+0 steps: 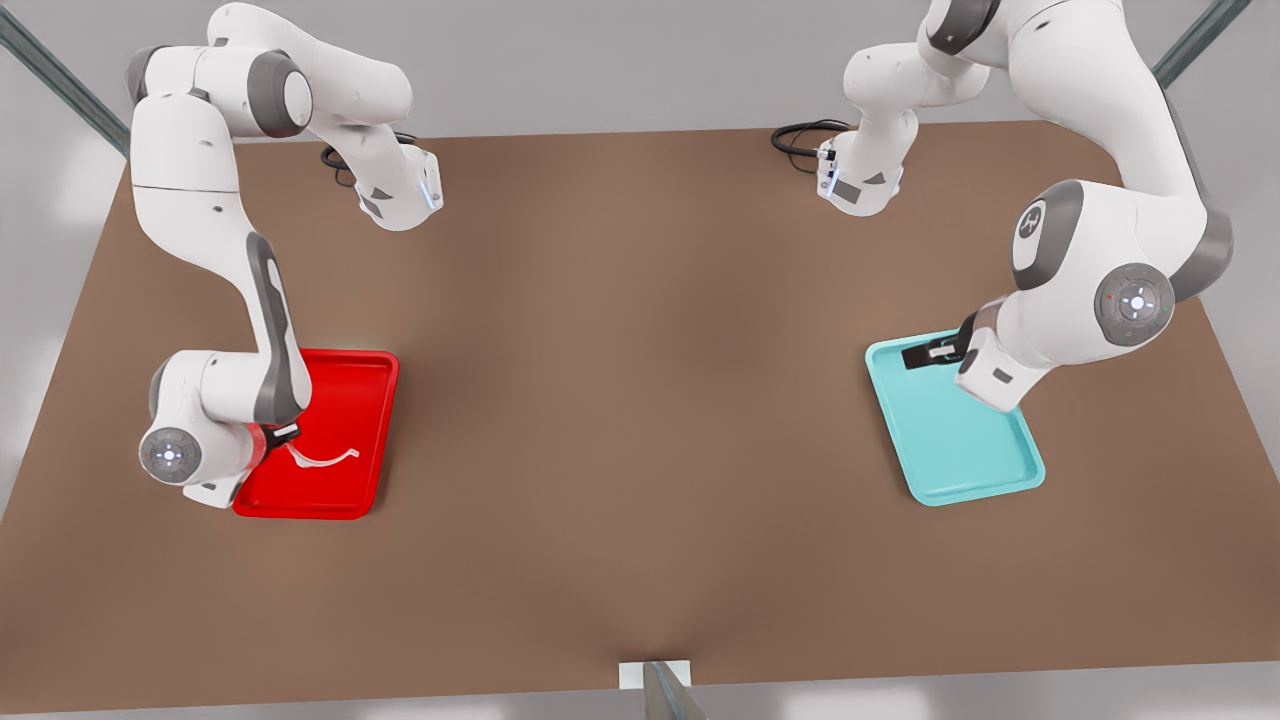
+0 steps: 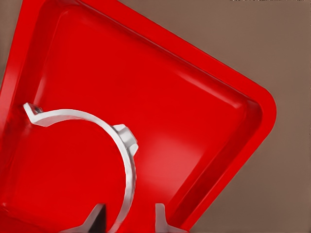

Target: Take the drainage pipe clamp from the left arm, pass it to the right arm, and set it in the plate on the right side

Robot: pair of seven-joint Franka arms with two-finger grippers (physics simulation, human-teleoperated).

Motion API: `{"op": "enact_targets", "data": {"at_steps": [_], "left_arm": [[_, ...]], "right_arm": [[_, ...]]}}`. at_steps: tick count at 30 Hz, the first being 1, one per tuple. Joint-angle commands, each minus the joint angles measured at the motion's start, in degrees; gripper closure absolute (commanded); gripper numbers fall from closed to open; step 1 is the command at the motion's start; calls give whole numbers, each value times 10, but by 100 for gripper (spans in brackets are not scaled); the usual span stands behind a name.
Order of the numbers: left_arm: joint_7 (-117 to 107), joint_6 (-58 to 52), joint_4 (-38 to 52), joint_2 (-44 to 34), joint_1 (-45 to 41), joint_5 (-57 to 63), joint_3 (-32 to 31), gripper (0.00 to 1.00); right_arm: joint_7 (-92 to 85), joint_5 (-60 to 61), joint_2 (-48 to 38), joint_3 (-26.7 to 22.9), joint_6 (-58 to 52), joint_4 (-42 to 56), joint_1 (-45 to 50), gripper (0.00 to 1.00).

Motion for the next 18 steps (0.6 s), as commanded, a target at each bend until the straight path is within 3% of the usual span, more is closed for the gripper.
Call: {"op": "enact_targets", "data": {"at_steps": [1,7,11,12,13,16,18], "left_arm": [[300,-4,0,-1,0,0,0,0],[300,-5,0,-1,0,0,0,0],[300,-5,0,-1,0,0,0,0],[300,-5,0,-1,0,0,0,0],[300,-5,0,-1,-1,0,0,0],[300,-5,0,-1,-1,0,0,0],[300,-5,0,-1,-1,0,0,0]], "right_arm": [[-66,14,-1,0,0,0,0,0],[-67,35,-7,6,-62,55,6,0],[-57,81,-16,5,-213,243,52,0],[39,98,-36,4,-257,260,54,0],[128,94,-80,4,-291,256,55,0],[162,91,-176,2,-315,199,56,0],[165,88,-190,1,-307,181,57,0]]}}
